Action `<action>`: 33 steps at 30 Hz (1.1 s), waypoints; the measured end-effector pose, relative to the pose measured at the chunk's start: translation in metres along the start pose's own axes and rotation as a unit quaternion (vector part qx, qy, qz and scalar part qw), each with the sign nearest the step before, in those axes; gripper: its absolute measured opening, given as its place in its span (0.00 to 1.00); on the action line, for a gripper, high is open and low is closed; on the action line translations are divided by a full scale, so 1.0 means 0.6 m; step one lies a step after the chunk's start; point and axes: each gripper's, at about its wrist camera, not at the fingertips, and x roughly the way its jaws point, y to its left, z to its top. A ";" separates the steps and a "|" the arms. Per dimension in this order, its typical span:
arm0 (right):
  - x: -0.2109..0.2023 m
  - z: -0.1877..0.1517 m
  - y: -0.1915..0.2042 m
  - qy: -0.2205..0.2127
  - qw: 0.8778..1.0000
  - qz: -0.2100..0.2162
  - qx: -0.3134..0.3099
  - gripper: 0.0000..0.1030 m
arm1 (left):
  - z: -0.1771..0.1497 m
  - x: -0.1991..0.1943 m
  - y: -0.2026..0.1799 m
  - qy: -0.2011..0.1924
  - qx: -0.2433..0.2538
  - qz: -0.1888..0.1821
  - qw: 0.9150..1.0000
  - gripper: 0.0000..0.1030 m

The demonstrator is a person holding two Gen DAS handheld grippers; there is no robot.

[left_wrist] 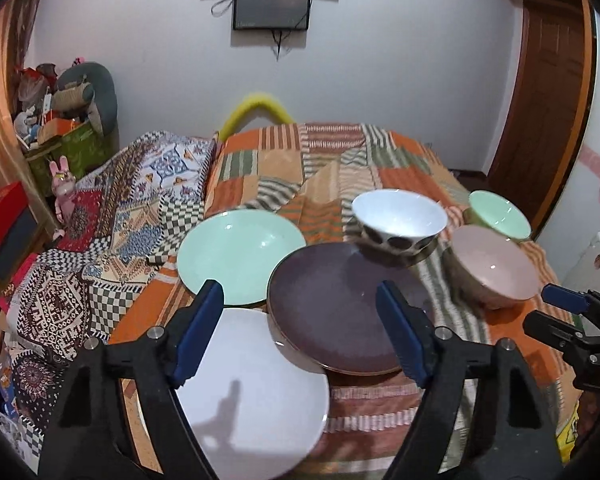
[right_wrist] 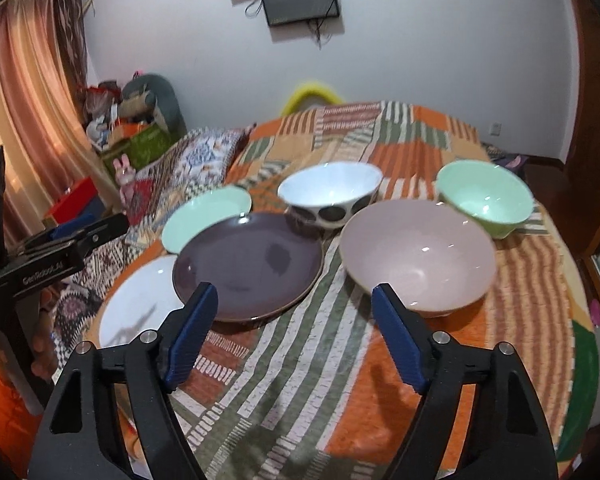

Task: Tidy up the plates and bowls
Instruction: 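Move both grippers to the dark purple plate rim and close on it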

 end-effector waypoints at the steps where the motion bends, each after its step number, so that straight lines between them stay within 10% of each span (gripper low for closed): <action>1: 0.010 0.000 0.001 0.007 1.000 0.001 -0.001 0.69 | 0.000 0.008 0.002 0.005 -0.001 -0.001 1.000 0.76; 16: 0.133 0.000 -0.002 0.101 0.995 0.002 0.009 0.37 | 0.008 0.170 0.060 0.115 -0.020 -0.015 0.993 0.41; 33: 0.183 0.003 -0.006 0.125 0.991 -0.042 0.007 0.25 | 0.011 0.253 0.067 0.144 -0.012 -0.020 0.989 0.20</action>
